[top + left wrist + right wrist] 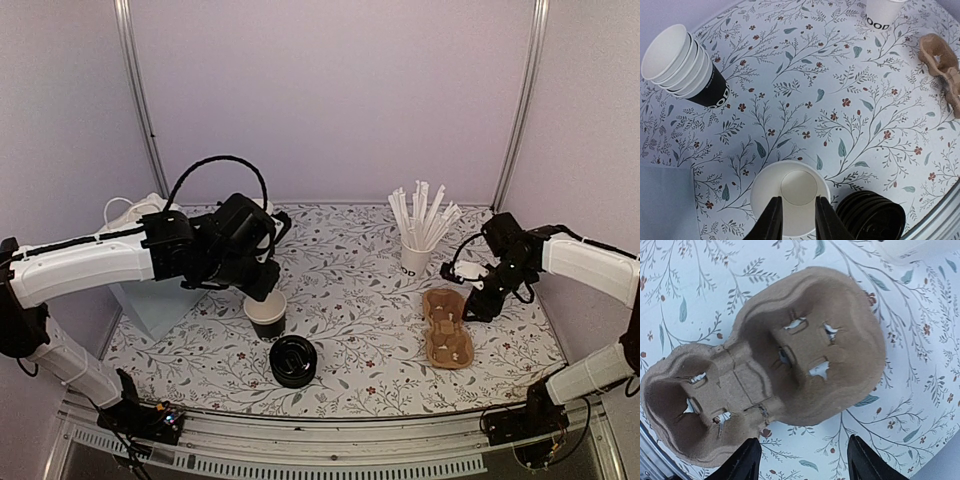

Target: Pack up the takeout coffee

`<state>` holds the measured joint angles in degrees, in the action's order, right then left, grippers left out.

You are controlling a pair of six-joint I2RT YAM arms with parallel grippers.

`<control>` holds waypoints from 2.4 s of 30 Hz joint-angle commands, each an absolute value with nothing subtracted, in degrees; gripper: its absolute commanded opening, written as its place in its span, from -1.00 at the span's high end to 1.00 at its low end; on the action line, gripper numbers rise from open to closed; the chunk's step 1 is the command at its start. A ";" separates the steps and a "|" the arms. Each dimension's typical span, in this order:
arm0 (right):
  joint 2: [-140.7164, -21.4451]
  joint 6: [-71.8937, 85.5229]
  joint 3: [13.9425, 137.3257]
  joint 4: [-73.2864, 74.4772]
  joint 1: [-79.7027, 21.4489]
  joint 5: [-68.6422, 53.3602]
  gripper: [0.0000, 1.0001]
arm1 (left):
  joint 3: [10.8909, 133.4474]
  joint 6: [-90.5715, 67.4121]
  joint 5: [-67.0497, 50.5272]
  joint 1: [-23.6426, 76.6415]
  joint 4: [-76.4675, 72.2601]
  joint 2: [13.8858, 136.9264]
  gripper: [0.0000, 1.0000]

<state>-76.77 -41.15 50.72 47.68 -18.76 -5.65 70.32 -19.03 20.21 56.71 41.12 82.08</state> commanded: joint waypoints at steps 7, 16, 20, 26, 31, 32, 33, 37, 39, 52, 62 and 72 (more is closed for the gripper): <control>-82.55 -28.71 54.93 41.87 -7.10 -16.31 0.05 | 69.70 -18.39 20.57 56.09 39.98 81.59 0.49; -88.81 -25.52 57.65 40.94 -4.85 -23.73 0.23 | 68.84 -18.90 20.73 56.01 40.26 80.99 0.48; -91.93 -24.24 58.43 40.87 -3.64 -25.61 0.24 | 68.69 -19.06 20.53 56.00 40.34 80.91 0.48; -94.62 -23.50 58.62 41.04 -3.09 -27.76 0.28 | 68.70 -19.07 19.92 55.99 40.21 80.51 0.48; -95.87 -22.86 58.75 41.56 -2.59 -28.95 0.27 | 68.13 -19.22 20.00 56.01 40.25 80.92 0.49; -96.49 -22.85 58.90 41.88 -2.30 -29.45 0.27 | 68.05 -19.21 19.96 55.99 40.25 81.00 0.49; -96.92 -22.79 59.09 42.18 -1.98 -30.14 0.27 | 68.03 -19.20 19.87 56.01 40.25 81.11 0.49; -98.48 -22.91 60.03 43.58 -0.49 -33.07 0.50 | 68.03 -19.32 19.86 55.99 40.27 81.28 0.49; -98.73 -23.09 60.35 44.05 -0.42 -33.60 0.64 | 67.98 -19.26 19.89 56.09 40.25 81.25 0.49; -96.99 -25.04 66.54 47.87 13.59 -30.68 0.86 | 68.10 -18.92 19.69 56.05 39.64 81.64 0.49; -93.18 -25.61 67.98 46.78 18.19 -31.45 -0.27 | 68.64 -17.85 11.77 56.54 41.07 77.94 0.42; -65.89 -34.23 56.94 47.31 8.02 -38.21 -0.19 | 66.46 -19.47 0.99 57.30 45.27 73.24 0.53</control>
